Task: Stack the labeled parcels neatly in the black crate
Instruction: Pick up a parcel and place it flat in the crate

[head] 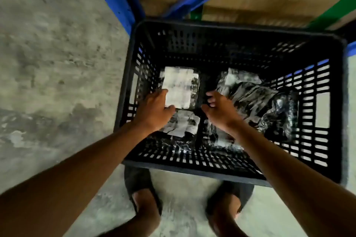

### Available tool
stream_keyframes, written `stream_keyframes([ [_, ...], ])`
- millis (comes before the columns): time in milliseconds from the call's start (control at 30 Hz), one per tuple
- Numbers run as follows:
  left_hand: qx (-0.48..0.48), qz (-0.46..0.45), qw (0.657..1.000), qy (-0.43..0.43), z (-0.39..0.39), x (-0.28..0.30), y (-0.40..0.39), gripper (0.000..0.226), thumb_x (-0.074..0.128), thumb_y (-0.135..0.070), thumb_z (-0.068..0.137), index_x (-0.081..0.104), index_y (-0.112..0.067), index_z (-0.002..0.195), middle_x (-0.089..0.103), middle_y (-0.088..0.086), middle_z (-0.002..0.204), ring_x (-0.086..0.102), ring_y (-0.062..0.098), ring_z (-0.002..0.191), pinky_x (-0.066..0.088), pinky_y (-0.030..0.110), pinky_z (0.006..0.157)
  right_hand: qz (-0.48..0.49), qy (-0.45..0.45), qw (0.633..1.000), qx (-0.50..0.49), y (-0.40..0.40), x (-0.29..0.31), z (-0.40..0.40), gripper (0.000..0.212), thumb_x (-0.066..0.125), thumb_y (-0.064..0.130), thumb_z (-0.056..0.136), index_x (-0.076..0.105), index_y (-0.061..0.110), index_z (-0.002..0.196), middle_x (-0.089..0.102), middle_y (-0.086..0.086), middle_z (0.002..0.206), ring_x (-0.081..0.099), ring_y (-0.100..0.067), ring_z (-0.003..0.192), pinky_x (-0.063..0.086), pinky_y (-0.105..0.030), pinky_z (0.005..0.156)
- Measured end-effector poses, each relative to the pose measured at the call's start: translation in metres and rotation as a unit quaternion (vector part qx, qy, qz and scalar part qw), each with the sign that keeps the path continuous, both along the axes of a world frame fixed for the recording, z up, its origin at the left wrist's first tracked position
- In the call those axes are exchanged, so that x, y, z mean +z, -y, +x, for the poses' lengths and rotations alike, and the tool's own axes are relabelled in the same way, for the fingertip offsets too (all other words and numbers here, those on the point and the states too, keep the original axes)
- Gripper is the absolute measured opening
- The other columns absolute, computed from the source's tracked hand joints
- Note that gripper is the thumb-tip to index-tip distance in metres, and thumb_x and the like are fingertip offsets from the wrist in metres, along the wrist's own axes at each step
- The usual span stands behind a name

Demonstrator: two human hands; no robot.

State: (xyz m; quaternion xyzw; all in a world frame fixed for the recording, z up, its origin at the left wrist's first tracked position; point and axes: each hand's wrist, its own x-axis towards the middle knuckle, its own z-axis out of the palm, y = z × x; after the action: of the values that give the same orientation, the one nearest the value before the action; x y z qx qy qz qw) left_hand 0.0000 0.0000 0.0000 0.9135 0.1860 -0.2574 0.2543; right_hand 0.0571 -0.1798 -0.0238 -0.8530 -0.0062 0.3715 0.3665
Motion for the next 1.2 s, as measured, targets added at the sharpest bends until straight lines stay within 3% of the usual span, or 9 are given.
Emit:
stream_keyframes([
  [133,-0.009,0.075,0.995,-0.065,0.031,-0.057,0.011,0.058,0.047,-0.030,0.093,0.029,-0.009,0.144,0.038,0.018,0.148,0.034,0.035,0.135,0.032,0.042,0.107,-0.036,-0.005,0.999,-0.019,-0.023,-0.062,0.034,0.044,0.054,0.026,0.092,0.048,0.004,0.130,0.061,-0.019,0.124,0.058,-0.030,0.108,0.049,-0.037,0.092],
  [300,0.003,0.090,0.983,-0.163,0.062,-0.090,0.023,0.057,0.040,-0.025,0.092,0.026,-0.006,0.145,0.037,0.021,0.148,0.037,0.040,0.133,0.033,0.046,0.110,-0.031,-0.076,0.995,-0.059,-0.044,-0.115,0.047,0.042,0.043,0.037,0.096,0.064,0.001,0.100,0.059,-0.015,0.092,0.053,-0.024,0.091,0.041,-0.033,0.082],
  [400,0.018,0.060,0.987,-0.147,0.076,-0.092,0.027,0.055,0.037,-0.023,0.094,0.029,-0.001,0.144,0.039,0.022,0.147,0.041,0.040,0.132,0.034,0.048,0.109,-0.023,-0.095,0.990,-0.101,-0.057,-0.125,0.049,0.068,0.034,0.054,0.094,0.046,0.003,0.136,0.050,-0.016,0.139,0.048,-0.031,0.126,0.038,-0.034,0.099],
  [500,0.023,0.040,0.993,-0.106,0.081,-0.087,0.019,0.049,0.033,-0.020,0.098,0.035,0.003,0.141,0.037,0.023,0.149,0.040,0.037,0.133,0.036,0.039,0.107,-0.001,-0.104,0.985,-0.137,-0.064,-0.120,0.047,0.082,0.024,0.069,0.088,0.045,0.007,0.137,0.046,-0.012,0.143,0.050,-0.031,0.119,0.046,-0.036,0.086],
  [600,0.150,-0.094,0.983,-0.051,0.078,-0.078,0.002,0.056,0.023,-0.039,0.101,0.033,-0.006,0.145,0.029,0.018,0.155,0.032,0.032,0.139,0.029,0.037,0.110,0.054,-0.048,0.985,-0.158,-0.070,-0.102,0.058,0.085,0.021,0.071,0.087,0.046,0.006,0.136,0.050,-0.014,0.139,0.052,-0.032,0.118,0.049,-0.040,0.095],
  [733,0.325,-0.304,0.895,-0.035,0.067,-0.053,-0.007,0.078,0.032,-0.073,0.083,0.041,-0.022,0.141,0.043,0.015,0.146,0.046,0.037,0.127,0.042,0.053,0.099,0.164,-0.032,0.978,-0.127,-0.083,-0.056,0.062,0.079,0.021,0.068,0.088,0.062,0.003,0.105,0.062,-0.009,0.099,0.057,-0.025,0.096,0.049,-0.039,0.090],
  [833,0.350,-0.317,0.882,-0.004,0.058,-0.053,-0.008,0.067,0.066,-0.055,0.077,0.052,-0.014,0.128,0.058,0.012,0.127,0.059,0.031,0.103,0.054,0.046,0.088,0.206,-0.075,0.971,-0.094,-0.077,-0.041,0.062,0.073,0.021,0.064,0.091,0.064,0.006,0.079,0.065,-0.007,0.085,0.061,-0.021,0.084,0.050,-0.035,0.081],
  [967,0.356,-0.304,0.882,0.057,0.061,-0.058,-0.008,0.056,0.074,-0.029,0.071,0.055,-0.006,0.119,0.068,0.013,0.108,0.064,0.023,0.076,0.051,0.028,0.052,0.172,-0.090,0.981,-0.029,-0.054,-0.030,0.069,0.073,0.022,0.061,0.094,0.064,0.001,0.096,0.067,-0.011,0.092,0.065,-0.026,0.090,0.052,-0.042,0.089],
  [1200,0.361,-0.368,0.841,0.162,0.057,-0.058,-0.018,0.015,0.053,-0.025,0.052,0.055,-0.014,0.063,0.060,0.012,0.093,0.054,0.031,0.090,0.042,0.044,0.080,-0.027,-0.048,0.998,-0.013,0.006,-0.041,0.070,0.082,0.022,0.072,0.086,0.045,0.009,0.135,0.057,-0.019,0.127,0.063,-0.029,0.084,0.057,-0.040,0.078],
])
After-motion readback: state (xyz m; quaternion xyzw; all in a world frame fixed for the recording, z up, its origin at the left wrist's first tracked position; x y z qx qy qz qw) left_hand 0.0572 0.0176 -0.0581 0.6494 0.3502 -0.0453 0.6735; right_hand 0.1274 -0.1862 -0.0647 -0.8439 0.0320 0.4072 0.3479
